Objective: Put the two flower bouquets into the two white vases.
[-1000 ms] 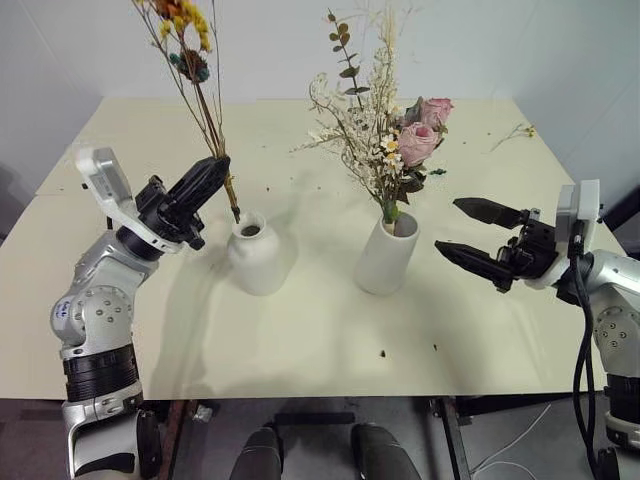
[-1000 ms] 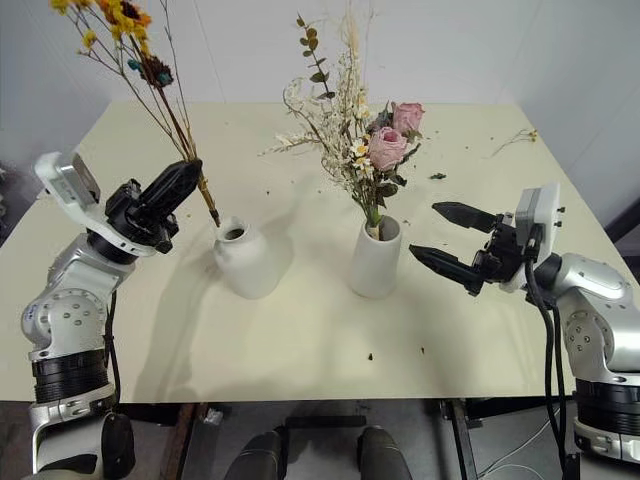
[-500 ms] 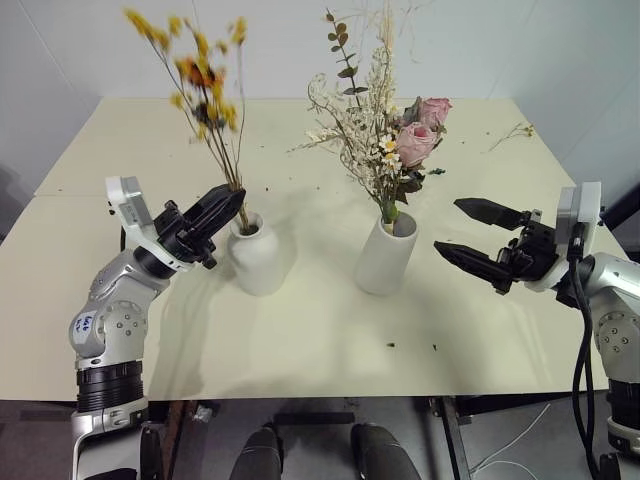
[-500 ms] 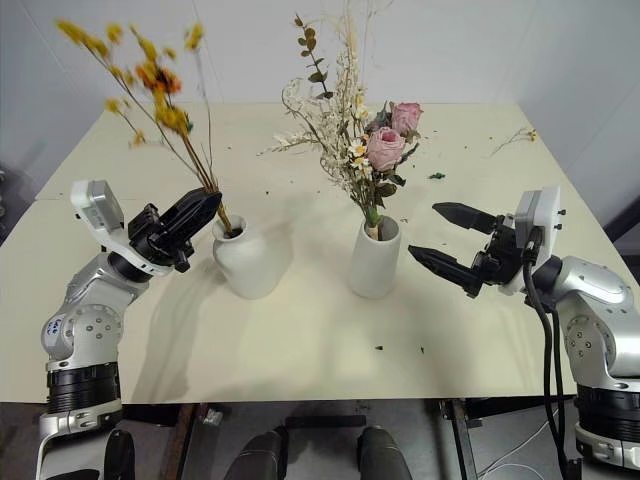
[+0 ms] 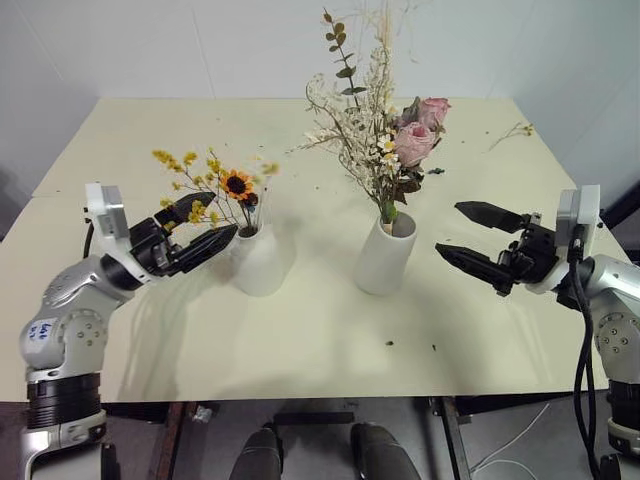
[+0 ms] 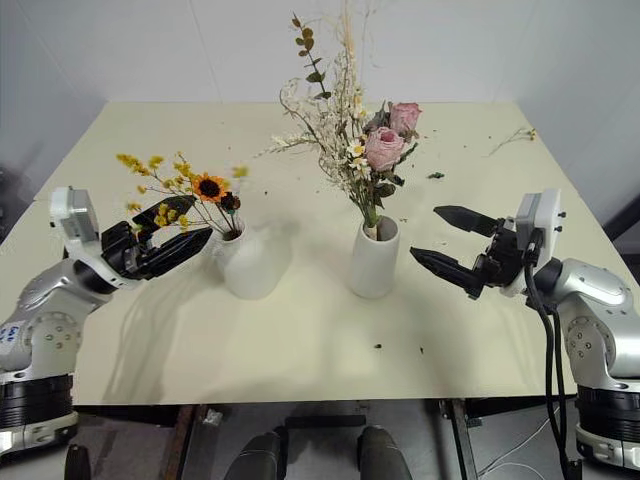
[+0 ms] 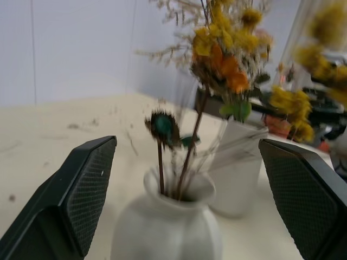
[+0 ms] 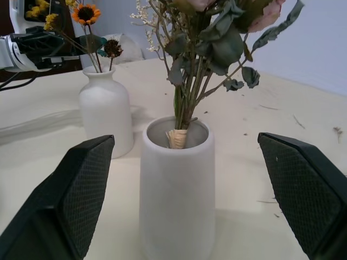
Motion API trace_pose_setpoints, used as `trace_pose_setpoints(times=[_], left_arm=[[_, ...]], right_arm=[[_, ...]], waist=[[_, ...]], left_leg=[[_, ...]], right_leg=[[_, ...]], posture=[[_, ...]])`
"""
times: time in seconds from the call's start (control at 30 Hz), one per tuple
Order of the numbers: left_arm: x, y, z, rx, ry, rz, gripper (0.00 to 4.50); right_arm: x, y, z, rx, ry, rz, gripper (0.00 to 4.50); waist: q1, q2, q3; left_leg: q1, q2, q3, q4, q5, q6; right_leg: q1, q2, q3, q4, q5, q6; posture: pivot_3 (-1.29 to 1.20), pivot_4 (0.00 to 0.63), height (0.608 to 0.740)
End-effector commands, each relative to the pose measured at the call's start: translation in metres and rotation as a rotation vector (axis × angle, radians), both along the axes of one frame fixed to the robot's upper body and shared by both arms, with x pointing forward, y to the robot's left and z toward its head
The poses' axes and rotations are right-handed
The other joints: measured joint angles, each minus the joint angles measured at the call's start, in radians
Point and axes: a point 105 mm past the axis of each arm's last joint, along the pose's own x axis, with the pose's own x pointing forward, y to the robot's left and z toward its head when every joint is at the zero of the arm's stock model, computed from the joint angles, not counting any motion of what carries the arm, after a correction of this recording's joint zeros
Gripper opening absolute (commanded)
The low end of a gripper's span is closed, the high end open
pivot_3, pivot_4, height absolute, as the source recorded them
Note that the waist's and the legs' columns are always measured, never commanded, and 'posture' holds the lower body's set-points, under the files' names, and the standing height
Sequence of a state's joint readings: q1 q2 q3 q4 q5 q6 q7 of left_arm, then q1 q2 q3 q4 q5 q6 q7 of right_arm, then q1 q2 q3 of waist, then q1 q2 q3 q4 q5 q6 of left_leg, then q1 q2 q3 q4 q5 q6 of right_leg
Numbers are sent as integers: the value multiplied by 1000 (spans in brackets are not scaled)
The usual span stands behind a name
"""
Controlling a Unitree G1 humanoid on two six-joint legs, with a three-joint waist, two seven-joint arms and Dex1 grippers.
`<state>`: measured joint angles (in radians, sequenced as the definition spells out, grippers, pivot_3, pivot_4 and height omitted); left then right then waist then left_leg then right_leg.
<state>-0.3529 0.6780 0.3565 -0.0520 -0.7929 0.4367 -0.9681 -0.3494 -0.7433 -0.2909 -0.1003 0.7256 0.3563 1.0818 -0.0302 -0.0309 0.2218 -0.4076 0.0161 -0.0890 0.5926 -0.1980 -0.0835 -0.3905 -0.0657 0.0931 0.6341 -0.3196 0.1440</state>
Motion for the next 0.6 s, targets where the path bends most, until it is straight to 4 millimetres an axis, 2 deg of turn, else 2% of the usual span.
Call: trace_pose_setpoints(times=[0.03, 0.1, 0.2, 0.27, 0.43, 0.6], left_arm=[[-13, 27, 11, 114, 0, 41, 4484], [-13, 27, 16, 143, -28, 53, 4484], [-16, 39, 29, 174, -100, 76, 4484], [-18, 38, 33, 197, -130, 62, 4484], [-16, 44, 22, 241, -101, 39, 4484], [-16, 46, 17, 269, -84, 10, 4484]], right_arm=[[-2, -19, 6, -79, -47, -38, 4500], [1, -33, 5, -89, -42, -63, 4500], [5, -43, 7, -115, -47, -86, 4500], [5, -50, 10, -140, -55, -89, 4500], [7, -66, 14, -206, -66, -109, 4500], [3, -77, 10, -257, -48, -112, 4500]], waist=[[0, 0, 0], [0, 0, 0], [2, 0, 0], [1, 0, 0], [-2, 1, 0], [-3, 1, 0]], left_leg=[[0, 0, 0, 0, 0, 0], [0, 0, 1, -1, 0, 1], [1, 1, 3, -2, -1, 1], [0, 0, 5, -2, -1, 1], [1, 1, 8, -3, -2, 4], [1, 1, 11, -3, -4, 6]], right_leg=[[0, 0, 0, -1, 0, 0], [0, 0, 0, -2, -1, -1], [1, -1, 0, -7, -1, -2], [0, -2, 1, -7, 0, -2], [-1, -2, 2, -7, 1, 0], [-1, -2, 4, -7, 1, 0]], posture=[[0, 150, 740], [0, 150, 740], [0, 150, 740], [0, 150, 740], [0, 150, 740], [0, 150, 740]])
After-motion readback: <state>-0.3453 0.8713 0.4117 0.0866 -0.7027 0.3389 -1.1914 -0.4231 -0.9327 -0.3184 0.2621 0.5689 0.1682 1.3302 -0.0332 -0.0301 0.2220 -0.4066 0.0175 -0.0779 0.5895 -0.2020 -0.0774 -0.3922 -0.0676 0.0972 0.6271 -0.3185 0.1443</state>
